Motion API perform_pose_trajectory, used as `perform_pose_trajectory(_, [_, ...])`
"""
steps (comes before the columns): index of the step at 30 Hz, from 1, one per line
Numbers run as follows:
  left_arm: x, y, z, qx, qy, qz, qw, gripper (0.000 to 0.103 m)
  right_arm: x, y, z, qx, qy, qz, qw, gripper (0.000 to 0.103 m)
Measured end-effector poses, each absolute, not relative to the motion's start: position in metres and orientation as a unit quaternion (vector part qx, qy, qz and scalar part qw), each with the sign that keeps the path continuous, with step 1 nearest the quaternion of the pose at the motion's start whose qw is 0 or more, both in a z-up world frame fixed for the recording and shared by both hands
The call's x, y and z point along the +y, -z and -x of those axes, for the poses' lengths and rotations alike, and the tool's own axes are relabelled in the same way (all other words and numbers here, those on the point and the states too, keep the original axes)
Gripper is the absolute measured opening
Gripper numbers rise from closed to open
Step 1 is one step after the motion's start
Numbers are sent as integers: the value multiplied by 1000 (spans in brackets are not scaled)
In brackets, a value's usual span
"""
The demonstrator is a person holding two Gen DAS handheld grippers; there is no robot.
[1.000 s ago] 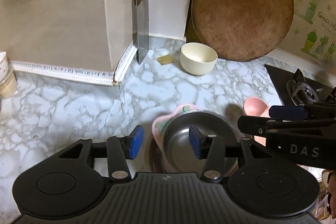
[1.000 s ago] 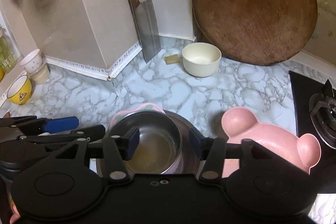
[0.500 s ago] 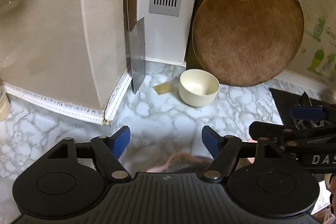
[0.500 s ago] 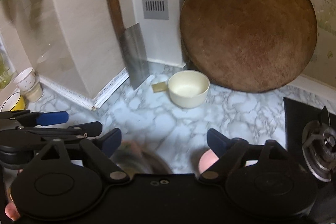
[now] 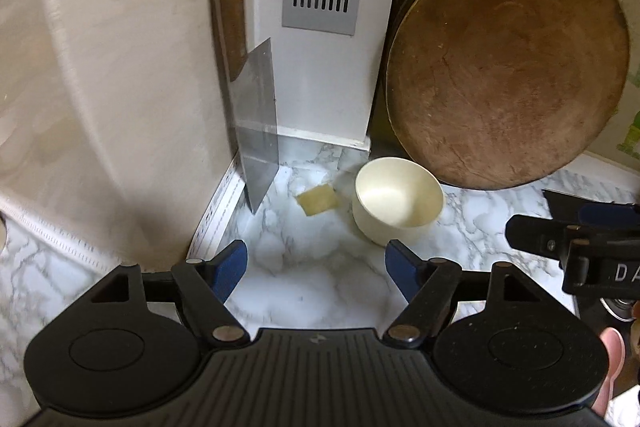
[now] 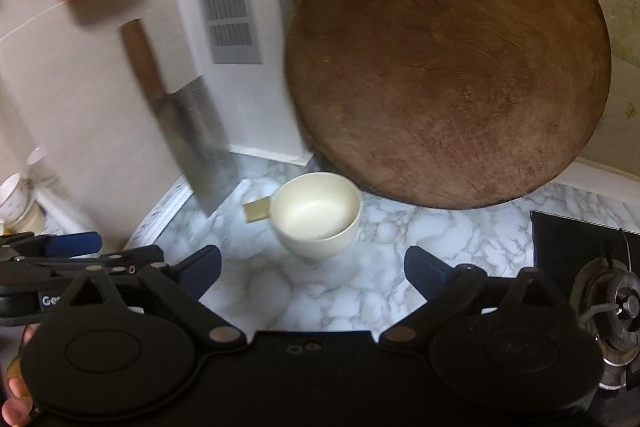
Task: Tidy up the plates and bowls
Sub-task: 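Raise both tools and move them to the cream bowl by the wall, then close both tools on the cream bowl rim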
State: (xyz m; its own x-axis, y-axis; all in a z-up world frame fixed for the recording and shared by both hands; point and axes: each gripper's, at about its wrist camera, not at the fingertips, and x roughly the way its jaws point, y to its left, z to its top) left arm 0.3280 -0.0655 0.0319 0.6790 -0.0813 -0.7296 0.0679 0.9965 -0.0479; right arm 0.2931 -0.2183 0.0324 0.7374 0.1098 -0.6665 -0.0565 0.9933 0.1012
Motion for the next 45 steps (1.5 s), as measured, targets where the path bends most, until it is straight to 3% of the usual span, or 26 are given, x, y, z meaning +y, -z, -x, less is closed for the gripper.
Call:
perform_pose_trajectory(16, [-107,-5,-408,411,29,-20,911,76,-256,1,-379,398,-8,-71,914,98])
perform_pose_trajectory(28, [-117,37,-461,452,18,-3,892,76,-269,48,-426,440,4,-120,890,91])
perform_pose_trajectory(40, [-120,72,-488,478,1,-8,879,76,-262,83,-453,472,3,-109,875,74])
perform_pose_trajectory(45, [-124,80,-490,479,1,-23,878,70,-259,92,-459,480,-3,-105,871,59])
